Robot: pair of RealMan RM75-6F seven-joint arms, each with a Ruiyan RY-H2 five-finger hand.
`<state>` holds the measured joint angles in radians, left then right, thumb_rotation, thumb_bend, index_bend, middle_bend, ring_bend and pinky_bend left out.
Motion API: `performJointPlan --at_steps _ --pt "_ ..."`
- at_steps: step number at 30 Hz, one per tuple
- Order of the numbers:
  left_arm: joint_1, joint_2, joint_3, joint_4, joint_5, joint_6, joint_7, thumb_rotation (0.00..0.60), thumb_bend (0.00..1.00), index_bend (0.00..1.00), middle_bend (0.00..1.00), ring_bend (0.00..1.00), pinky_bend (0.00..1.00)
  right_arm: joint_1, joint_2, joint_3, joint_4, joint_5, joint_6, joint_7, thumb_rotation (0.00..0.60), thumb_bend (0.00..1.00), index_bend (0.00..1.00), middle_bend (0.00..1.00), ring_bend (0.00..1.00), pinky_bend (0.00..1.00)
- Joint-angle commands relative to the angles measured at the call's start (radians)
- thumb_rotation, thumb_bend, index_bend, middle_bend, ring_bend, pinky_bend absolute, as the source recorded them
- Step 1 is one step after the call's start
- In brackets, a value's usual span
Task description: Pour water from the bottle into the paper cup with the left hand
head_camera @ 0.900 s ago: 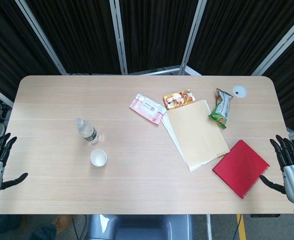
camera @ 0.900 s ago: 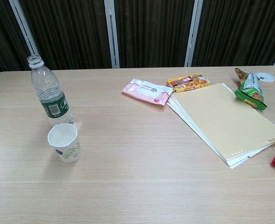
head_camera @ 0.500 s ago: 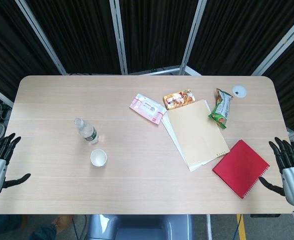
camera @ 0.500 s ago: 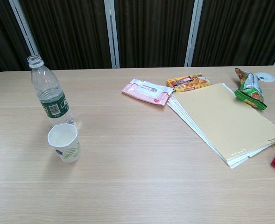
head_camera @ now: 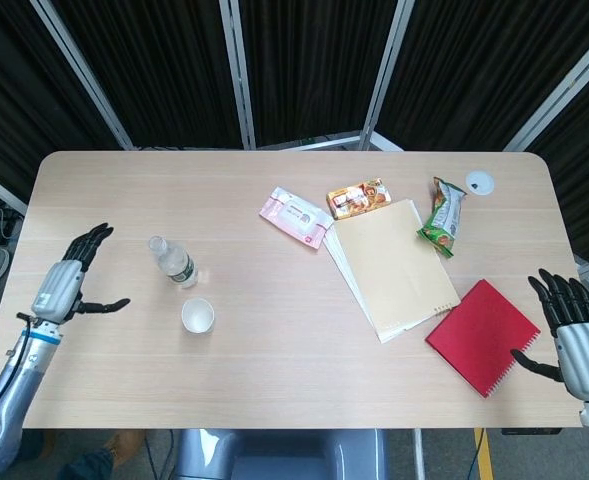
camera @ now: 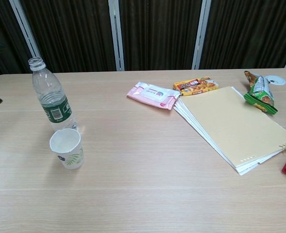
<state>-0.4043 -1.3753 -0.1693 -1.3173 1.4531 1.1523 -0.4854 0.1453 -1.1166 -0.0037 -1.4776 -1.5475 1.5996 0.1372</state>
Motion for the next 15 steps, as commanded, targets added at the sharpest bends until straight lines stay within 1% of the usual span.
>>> performJointPlan --at_steps 1,5,9,11,15 --pt "-0.087 -0.123 -0.035 0.142 -0.045 -0.101 -0.077 0.600 0.00 0.00 0.00 0.00 0.00 0.002 -0.010 0.010 0.020 0.026 -0.028 -0.004 0.600 0.00 0.00 0.00 0.00 0.00" --pt "-0.113 -0.181 -0.035 0.223 -0.063 -0.139 -0.109 0.600 0.00 0.00 0.00 0.00 0.00 0.001 -0.019 0.020 0.040 0.046 -0.048 -0.001 0.600 0.00 0.00 0.00 0.00 0.00" --pt "-0.133 -0.236 -0.048 0.307 -0.085 -0.158 -0.159 0.600 0.00 0.00 0.00 0.00 0.00 -0.004 -0.024 0.026 0.054 0.053 -0.057 0.004 0.600 0.00 0.00 0.00 0.00 0.00" --pt "-0.141 -0.267 -0.055 0.336 -0.092 -0.162 -0.197 0.599 0.00 0.00 0.00 0.00 0.00 -0.005 -0.025 0.029 0.059 0.053 -0.058 0.004 0.600 0.00 0.00 0.00 0.00 0.00" --pt "-0.158 -0.296 -0.052 0.361 -0.085 -0.178 -0.251 0.600 0.00 0.00 0.00 0.00 0.00 -0.005 -0.027 0.035 0.062 0.054 -0.064 0.004 0.600 0.00 0.00 0.00 0.00 0.00"
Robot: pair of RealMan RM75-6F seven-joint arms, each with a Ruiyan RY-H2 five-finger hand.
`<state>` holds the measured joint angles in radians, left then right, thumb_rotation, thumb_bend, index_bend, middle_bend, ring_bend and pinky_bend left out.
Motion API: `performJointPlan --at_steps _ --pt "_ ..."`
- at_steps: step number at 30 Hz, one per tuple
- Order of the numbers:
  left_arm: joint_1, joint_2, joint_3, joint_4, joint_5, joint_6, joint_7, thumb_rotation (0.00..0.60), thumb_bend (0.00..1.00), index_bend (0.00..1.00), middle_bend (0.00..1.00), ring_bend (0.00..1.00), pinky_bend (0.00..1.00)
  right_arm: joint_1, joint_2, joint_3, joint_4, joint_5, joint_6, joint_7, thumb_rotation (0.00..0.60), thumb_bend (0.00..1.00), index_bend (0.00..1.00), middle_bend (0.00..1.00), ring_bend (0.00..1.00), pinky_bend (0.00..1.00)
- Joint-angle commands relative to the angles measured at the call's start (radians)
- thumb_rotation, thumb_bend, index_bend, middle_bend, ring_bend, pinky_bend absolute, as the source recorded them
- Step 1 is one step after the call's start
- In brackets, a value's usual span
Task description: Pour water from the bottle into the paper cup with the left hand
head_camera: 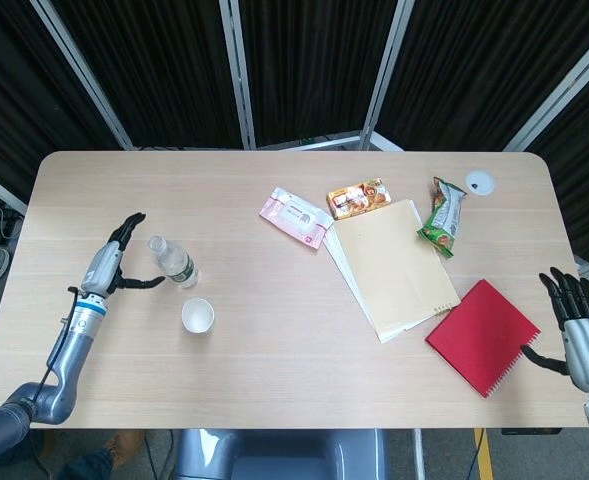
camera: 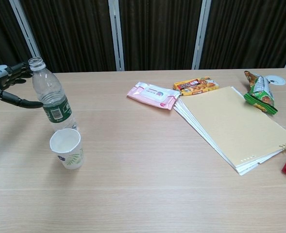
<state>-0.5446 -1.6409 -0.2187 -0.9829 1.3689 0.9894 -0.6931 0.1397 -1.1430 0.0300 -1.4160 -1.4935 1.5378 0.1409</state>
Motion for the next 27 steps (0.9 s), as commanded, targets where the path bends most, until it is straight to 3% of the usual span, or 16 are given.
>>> performJointPlan --at_steps 1,17,22,24,27 --pt "-0.022 -0.037 -0.001 0.029 0.001 -0.020 -0.055 0.600 0.00 0.00 0.00 0.00 0.00 0.001 -0.001 0.003 0.001 0.001 -0.004 0.001 0.600 0.00 0.00 0.00 0.00 0.00" --pt "-0.102 -0.163 0.000 0.162 0.004 -0.115 -0.289 0.600 0.02 0.02 0.01 0.00 0.00 0.000 -0.003 0.020 0.007 -0.005 -0.031 0.006 0.600 0.00 0.00 0.00 0.00 0.00" --pt "-0.110 -0.176 -0.010 0.187 -0.001 -0.113 -0.346 0.600 0.18 0.31 0.29 0.17 0.11 0.000 -0.005 0.024 0.015 -0.002 -0.041 0.016 0.600 0.00 0.00 0.00 0.00 0.00" --pt "-0.111 -0.181 -0.011 0.196 0.000 -0.108 -0.360 0.600 0.29 0.41 0.38 0.24 0.18 0.000 -0.006 0.026 0.018 -0.001 -0.045 0.019 0.600 0.00 0.00 0.00 0.00 0.00" --pt "-0.114 -0.189 -0.010 0.208 -0.001 -0.110 -0.376 0.600 0.46 0.49 0.44 0.29 0.25 0.001 -0.009 0.029 0.024 0.000 -0.051 0.023 0.600 0.00 0.00 0.00 0.00 0.00"
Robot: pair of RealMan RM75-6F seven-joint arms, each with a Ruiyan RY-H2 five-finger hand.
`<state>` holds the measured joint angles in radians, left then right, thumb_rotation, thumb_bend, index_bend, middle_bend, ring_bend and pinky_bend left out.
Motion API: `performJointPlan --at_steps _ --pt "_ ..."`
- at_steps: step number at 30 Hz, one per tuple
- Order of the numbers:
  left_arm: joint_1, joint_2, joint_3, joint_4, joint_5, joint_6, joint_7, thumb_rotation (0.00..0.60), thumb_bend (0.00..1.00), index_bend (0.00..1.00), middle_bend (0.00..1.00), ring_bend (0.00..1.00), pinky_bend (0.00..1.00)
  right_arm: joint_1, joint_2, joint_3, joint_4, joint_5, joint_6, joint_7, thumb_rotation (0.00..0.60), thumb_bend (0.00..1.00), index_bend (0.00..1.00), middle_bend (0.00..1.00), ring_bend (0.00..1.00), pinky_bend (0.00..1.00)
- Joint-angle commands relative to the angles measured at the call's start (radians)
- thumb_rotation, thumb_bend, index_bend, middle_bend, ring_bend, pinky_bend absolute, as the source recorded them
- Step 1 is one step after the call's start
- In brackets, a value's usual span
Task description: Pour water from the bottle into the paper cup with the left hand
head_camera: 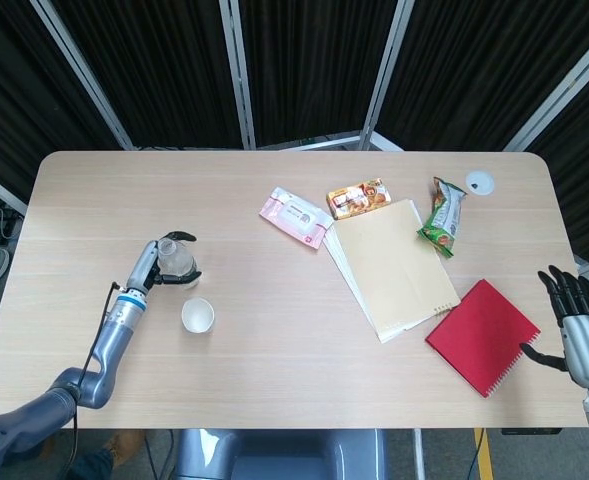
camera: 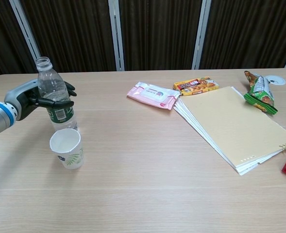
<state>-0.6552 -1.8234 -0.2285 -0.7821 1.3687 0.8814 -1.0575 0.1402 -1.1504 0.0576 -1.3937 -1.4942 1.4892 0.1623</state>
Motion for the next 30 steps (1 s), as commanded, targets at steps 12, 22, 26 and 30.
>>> performJointPlan --at_steps 12,22,26,30 --pt "-0.017 -0.019 -0.017 0.009 -0.027 -0.027 -0.059 0.600 0.79 0.64 0.55 0.41 0.39 0.000 -0.005 0.005 0.012 -0.001 -0.018 0.003 0.600 0.00 0.00 0.00 0.00 0.00" --pt "-0.024 0.228 0.026 -0.164 0.052 -0.023 0.026 0.600 0.79 0.65 0.56 0.42 0.40 -0.007 0.000 0.009 -0.005 -0.006 -0.012 0.000 0.600 0.00 0.00 0.00 0.00 0.00" --pt "-0.008 0.361 0.052 -0.238 0.079 -0.011 0.087 0.600 0.79 0.65 0.56 0.42 0.40 -0.009 0.002 0.009 -0.021 -0.010 -0.011 -0.019 0.600 0.00 0.00 0.00 0.00 0.00" --pt "-0.004 0.416 0.107 -0.230 0.109 -0.032 0.217 0.600 0.79 0.65 0.56 0.42 0.40 -0.012 0.003 0.009 -0.031 -0.012 -0.009 -0.036 0.600 0.00 0.00 0.00 0.00 0.00"
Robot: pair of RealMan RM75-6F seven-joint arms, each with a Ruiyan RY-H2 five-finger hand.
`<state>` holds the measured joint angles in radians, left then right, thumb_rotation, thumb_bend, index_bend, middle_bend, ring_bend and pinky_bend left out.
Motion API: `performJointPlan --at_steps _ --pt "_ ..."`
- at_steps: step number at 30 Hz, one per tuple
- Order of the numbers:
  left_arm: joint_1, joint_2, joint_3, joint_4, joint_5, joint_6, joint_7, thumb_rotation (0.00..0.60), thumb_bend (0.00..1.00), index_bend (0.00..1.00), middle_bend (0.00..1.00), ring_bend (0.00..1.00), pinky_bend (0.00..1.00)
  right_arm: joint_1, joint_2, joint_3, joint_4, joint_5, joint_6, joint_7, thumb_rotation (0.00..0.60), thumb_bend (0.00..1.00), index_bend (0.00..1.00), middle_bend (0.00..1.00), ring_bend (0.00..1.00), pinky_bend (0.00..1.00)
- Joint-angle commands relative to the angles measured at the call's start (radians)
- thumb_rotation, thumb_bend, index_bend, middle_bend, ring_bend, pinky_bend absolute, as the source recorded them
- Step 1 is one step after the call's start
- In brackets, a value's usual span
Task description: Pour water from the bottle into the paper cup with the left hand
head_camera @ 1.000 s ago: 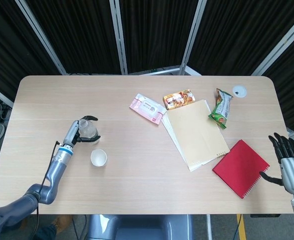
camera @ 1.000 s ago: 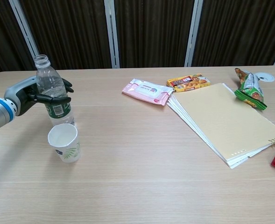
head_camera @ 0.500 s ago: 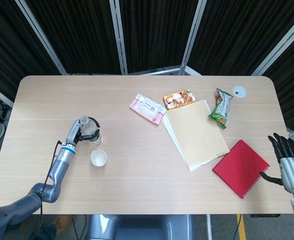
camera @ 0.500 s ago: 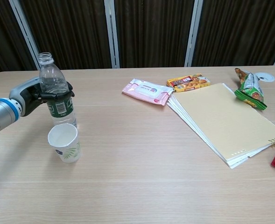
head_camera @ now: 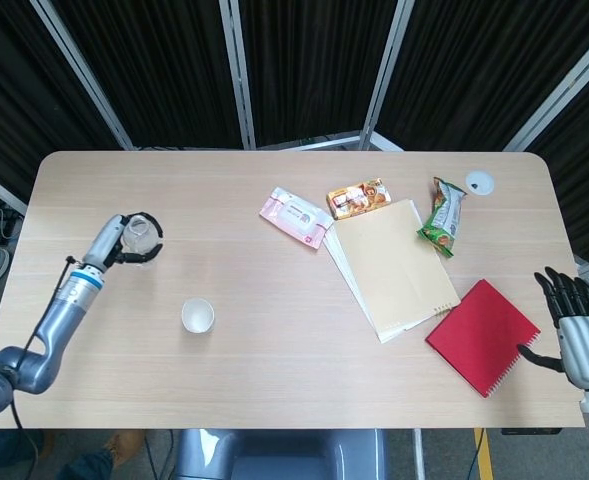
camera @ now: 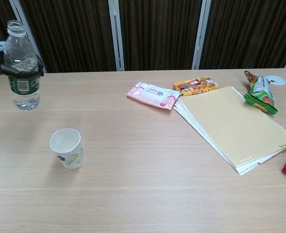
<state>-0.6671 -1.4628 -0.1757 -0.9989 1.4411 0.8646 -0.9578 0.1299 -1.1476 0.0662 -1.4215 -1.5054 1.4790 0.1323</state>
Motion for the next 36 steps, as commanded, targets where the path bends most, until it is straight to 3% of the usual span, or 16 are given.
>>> performJointPlan --at_steps 1,7,18,36 --pt "0.008 0.062 0.072 -0.006 0.044 -0.025 0.160 0.600 0.79 0.65 0.56 0.42 0.41 -0.002 0.000 0.001 -0.005 0.000 0.001 -0.012 0.600 0.00 0.00 0.00 0.00 0.00" --pt "0.018 0.046 0.139 0.043 0.101 0.004 0.339 0.600 0.79 0.65 0.56 0.42 0.41 -0.006 -0.003 0.004 -0.008 0.005 0.004 -0.039 0.600 0.00 0.00 0.00 0.00 0.00" --pt "0.013 -0.008 0.185 0.098 0.164 0.065 0.498 0.600 0.79 0.65 0.55 0.42 0.41 -0.011 -0.005 0.010 -0.010 0.015 0.004 -0.054 0.600 0.00 0.00 0.00 0.00 0.00" --pt "-0.061 -0.083 0.174 0.060 0.156 0.040 0.853 0.600 0.79 0.65 0.55 0.42 0.41 -0.023 -0.003 0.025 0.025 0.045 -0.004 -0.027 0.600 0.00 0.00 0.00 0.00 0.00"
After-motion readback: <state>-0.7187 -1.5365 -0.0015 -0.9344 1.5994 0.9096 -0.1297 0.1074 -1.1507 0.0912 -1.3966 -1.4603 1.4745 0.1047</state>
